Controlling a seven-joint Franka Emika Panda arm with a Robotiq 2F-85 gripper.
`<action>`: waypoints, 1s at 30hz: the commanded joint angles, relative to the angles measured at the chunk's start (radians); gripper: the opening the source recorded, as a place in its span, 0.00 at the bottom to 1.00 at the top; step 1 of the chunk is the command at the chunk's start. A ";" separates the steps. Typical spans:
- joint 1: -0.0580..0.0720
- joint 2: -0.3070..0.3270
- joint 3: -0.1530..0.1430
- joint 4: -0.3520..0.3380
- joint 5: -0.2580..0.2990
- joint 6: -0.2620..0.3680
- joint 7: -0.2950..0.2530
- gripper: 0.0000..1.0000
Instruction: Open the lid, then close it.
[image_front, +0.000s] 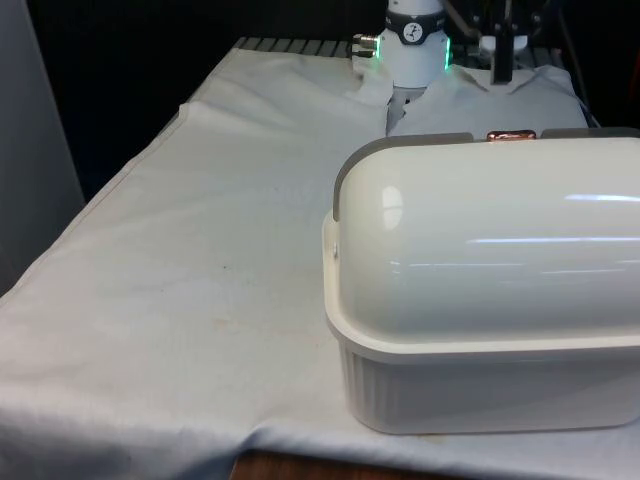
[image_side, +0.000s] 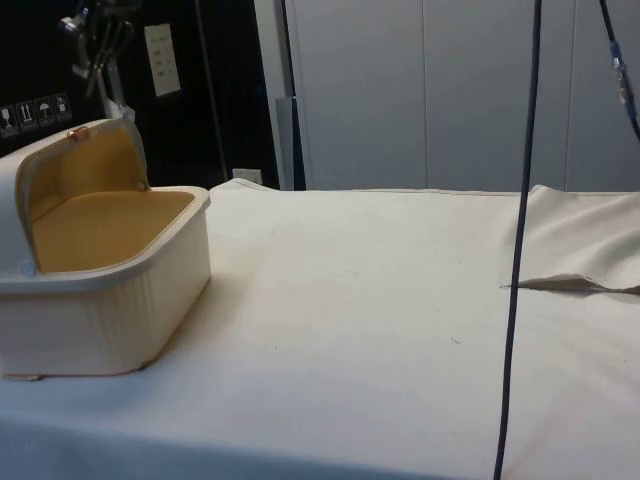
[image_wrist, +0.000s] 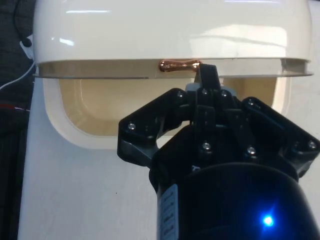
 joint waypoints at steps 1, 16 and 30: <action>0.003 -0.005 -0.006 0.015 -0.007 -0.026 0.010 0.00; 0.001 -0.008 -0.006 0.117 -0.003 -0.136 -0.009 0.00; 0.001 -0.004 0.009 0.158 0.006 -0.197 -0.060 0.07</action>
